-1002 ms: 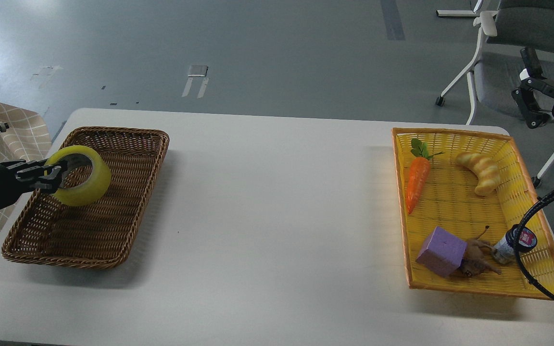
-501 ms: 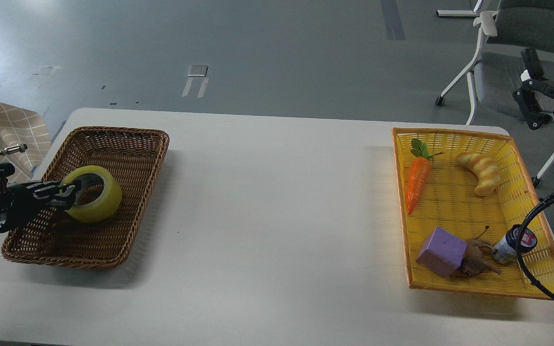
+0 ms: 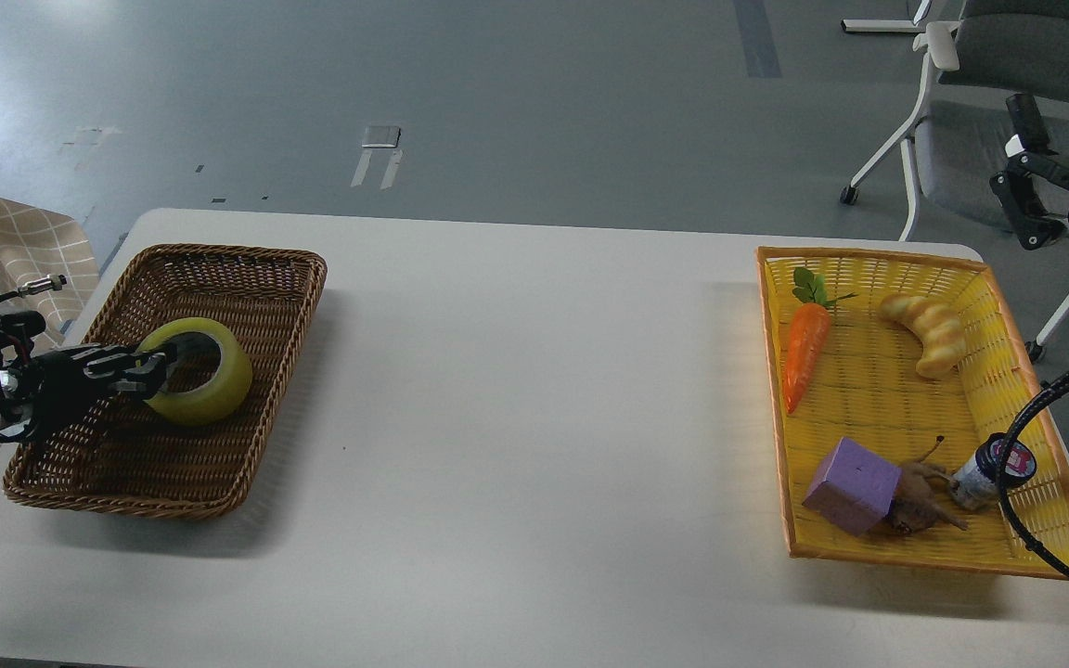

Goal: Place and transfer tape with both arms
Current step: 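Release the tape and raise the left gripper away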

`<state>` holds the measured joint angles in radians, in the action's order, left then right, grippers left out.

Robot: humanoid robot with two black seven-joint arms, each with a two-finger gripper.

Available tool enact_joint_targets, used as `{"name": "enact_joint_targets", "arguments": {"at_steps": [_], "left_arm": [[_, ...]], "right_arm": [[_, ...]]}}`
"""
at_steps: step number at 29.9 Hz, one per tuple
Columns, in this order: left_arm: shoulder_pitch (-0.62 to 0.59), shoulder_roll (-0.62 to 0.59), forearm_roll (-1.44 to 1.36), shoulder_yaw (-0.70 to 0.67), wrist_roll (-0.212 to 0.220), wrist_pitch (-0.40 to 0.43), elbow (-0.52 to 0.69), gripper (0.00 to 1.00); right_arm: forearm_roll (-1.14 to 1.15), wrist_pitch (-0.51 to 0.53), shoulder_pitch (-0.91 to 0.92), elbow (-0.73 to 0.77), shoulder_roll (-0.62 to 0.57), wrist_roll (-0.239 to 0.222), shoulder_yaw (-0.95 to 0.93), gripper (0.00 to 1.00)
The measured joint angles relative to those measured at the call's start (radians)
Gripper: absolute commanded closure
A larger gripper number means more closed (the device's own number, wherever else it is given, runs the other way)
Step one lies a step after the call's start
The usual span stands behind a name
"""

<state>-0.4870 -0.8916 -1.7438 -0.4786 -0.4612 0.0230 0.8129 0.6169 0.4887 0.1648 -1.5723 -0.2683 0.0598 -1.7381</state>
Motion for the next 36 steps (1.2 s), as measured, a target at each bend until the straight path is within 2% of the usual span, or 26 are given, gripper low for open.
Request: {"name": "enact_joint_targets", "arguments": {"at_steps": [3,9,16,21,25,30,36], "left_arm": [[-0.001,-0.003,0.003,0.0,-0.019,0.005,-0.007,0.03],[-0.009,-0.01,0.039,-0.004,-0.027,0.006,-0.012,0.02],[-0.166,-0.032,0.374,-0.009,-0.027,0.016,0.011,0.02],[-0.295,-0.096,0.658,-0.027,-0.027,0.062,0.125,0.02],[-0.321,-0.096,0.93,-0.046,-0.027,0.072,0.285,0.02],[-0.32,-0.008,1.068,-0.085,-0.027,0.066,0.421,0.02],[-0.285,0.17,1.169,-0.197,-0.027,0.063,0.496,0.02]], "right_arm": [[0.001,0.0,-0.002,0.0,0.0,0.0,0.0,0.0],[0.003,0.0,-0.003,0.0,0.0,0.0,0.0,0.0],[0.003,0.0,-0.003,0.0,0.001,0.0,0.0,0.0],[0.003,0.0,0.005,-0.001,0.002,0.0,0.0,0.0],[0.003,0.0,0.009,-0.004,0.004,0.0,-0.001,0.0],[0.003,0.0,0.017,-0.01,0.009,0.0,-0.002,0.0],[0.007,0.0,0.041,-0.01,0.016,0.0,-0.001,0.0]]}}
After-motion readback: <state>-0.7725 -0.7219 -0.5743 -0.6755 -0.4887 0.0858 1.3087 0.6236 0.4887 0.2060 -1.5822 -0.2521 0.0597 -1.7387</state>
